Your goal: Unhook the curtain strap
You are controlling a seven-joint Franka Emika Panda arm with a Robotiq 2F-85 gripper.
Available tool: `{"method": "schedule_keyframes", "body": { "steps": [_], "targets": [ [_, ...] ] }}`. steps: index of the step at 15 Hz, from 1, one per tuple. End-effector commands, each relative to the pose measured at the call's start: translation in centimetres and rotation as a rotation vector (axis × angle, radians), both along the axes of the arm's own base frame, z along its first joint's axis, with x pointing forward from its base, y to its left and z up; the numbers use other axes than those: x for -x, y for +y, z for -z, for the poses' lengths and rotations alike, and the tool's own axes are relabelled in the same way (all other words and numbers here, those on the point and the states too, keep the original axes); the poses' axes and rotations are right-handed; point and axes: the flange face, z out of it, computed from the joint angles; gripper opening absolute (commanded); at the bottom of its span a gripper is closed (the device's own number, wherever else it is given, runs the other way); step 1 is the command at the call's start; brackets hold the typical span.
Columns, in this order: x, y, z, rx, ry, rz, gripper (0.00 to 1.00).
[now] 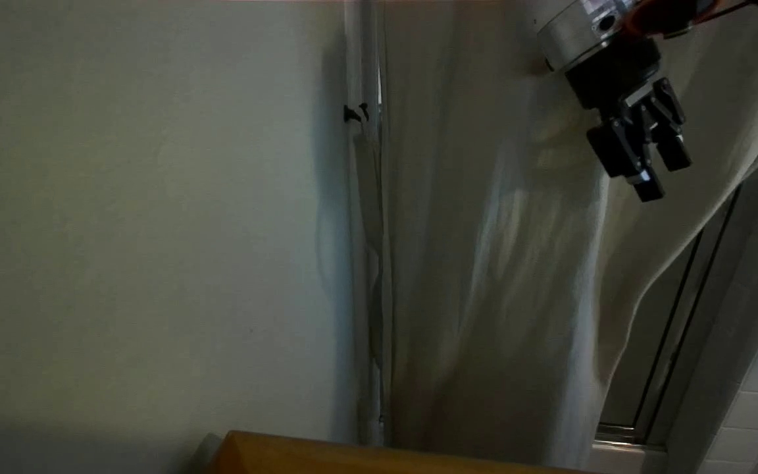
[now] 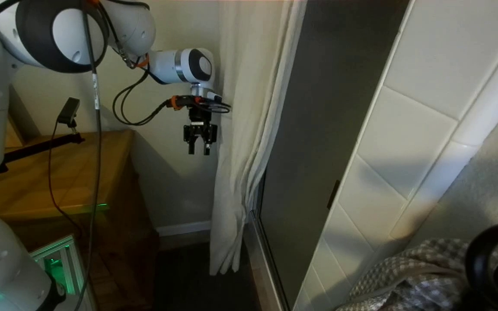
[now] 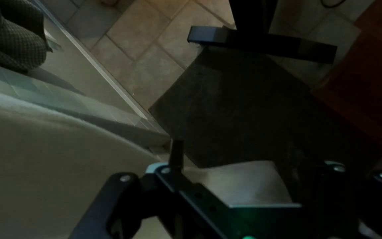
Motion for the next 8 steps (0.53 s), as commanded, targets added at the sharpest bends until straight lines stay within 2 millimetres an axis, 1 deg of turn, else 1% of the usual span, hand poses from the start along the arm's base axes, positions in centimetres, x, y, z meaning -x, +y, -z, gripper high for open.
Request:
{"method": "schedule_keyframes", "body": {
  "steps": [1,4,8],
  "targets": [
    [-1.4,2.6,-2.7,-0.118,-0.135,-0.077,1.0],
    [-2.7,4.5,-4.7,-0.21,-0.289,-0.114,1.0],
    [-3.8,5.3,-6.7,-0.282,-0.444,-0.146,1.0]
  ]
}}
